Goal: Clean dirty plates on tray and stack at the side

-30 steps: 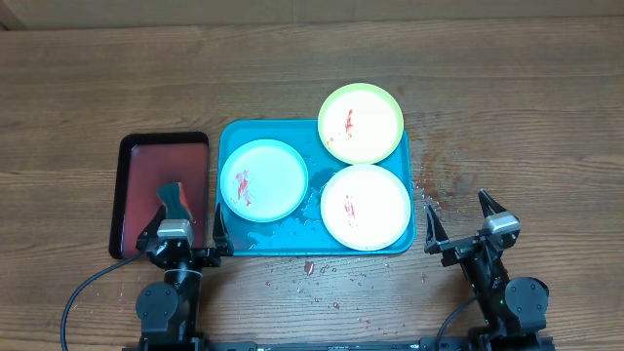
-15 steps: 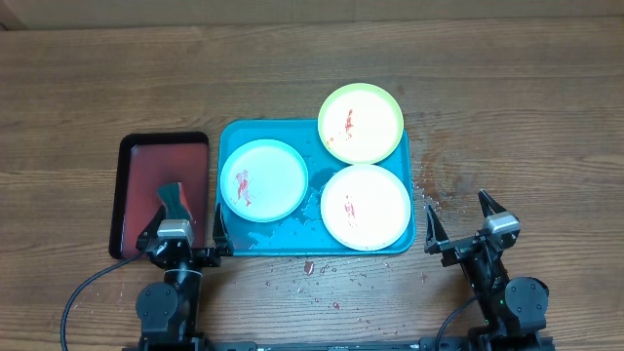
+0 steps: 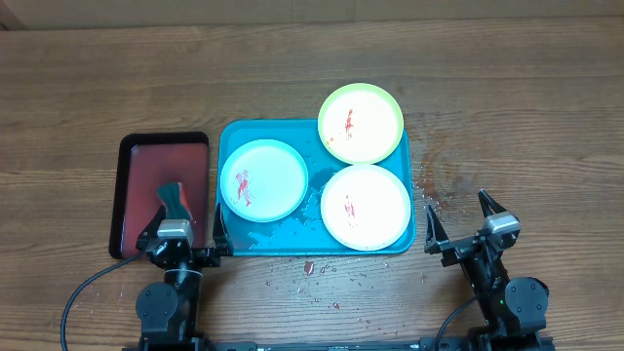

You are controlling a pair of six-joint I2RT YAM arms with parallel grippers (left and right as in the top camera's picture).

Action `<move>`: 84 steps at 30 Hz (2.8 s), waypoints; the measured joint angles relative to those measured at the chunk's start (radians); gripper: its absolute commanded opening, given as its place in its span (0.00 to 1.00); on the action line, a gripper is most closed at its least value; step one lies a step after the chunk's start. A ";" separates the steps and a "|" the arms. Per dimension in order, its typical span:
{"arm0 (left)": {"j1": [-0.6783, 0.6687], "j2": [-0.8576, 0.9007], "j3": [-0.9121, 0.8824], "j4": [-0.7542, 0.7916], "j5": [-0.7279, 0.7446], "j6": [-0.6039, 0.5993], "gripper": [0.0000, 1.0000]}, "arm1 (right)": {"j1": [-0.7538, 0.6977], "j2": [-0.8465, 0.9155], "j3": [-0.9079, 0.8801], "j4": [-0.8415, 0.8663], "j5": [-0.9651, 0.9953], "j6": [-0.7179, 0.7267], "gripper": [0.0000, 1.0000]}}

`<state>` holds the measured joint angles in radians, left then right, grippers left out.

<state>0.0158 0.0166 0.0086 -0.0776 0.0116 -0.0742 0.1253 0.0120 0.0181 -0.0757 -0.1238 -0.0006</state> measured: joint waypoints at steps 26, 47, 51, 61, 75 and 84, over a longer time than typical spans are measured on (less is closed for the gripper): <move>0.000 0.000 0.000 0.000 0.000 0.000 1.00 | 0.000 0.000 0.000 -0.006 0.072 0.000 1.00; 0.000 0.003 0.225 -0.114 -0.053 0.000 1.00 | 0.000 0.000 0.016 0.011 0.015 0.047 1.00; 0.000 0.007 0.255 -0.155 -0.054 -0.005 1.00 | 0.000 0.000 0.049 0.008 0.005 0.065 1.00; 0.000 0.141 0.461 -0.341 -0.045 -0.046 1.00 | 0.000 0.138 0.257 -0.058 -0.046 0.095 1.00; 0.000 0.762 1.051 -0.753 -0.031 -0.050 1.00 | 0.000 0.797 0.846 -0.450 -0.255 0.105 1.00; 0.000 1.237 1.512 -1.207 -0.023 -0.053 1.00 | 0.000 1.219 1.270 -0.895 -0.327 0.104 1.00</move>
<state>0.0158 1.2537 1.5204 -1.2842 -0.0113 -0.1272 0.1253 1.2312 1.2877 -0.9710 -0.4507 0.1036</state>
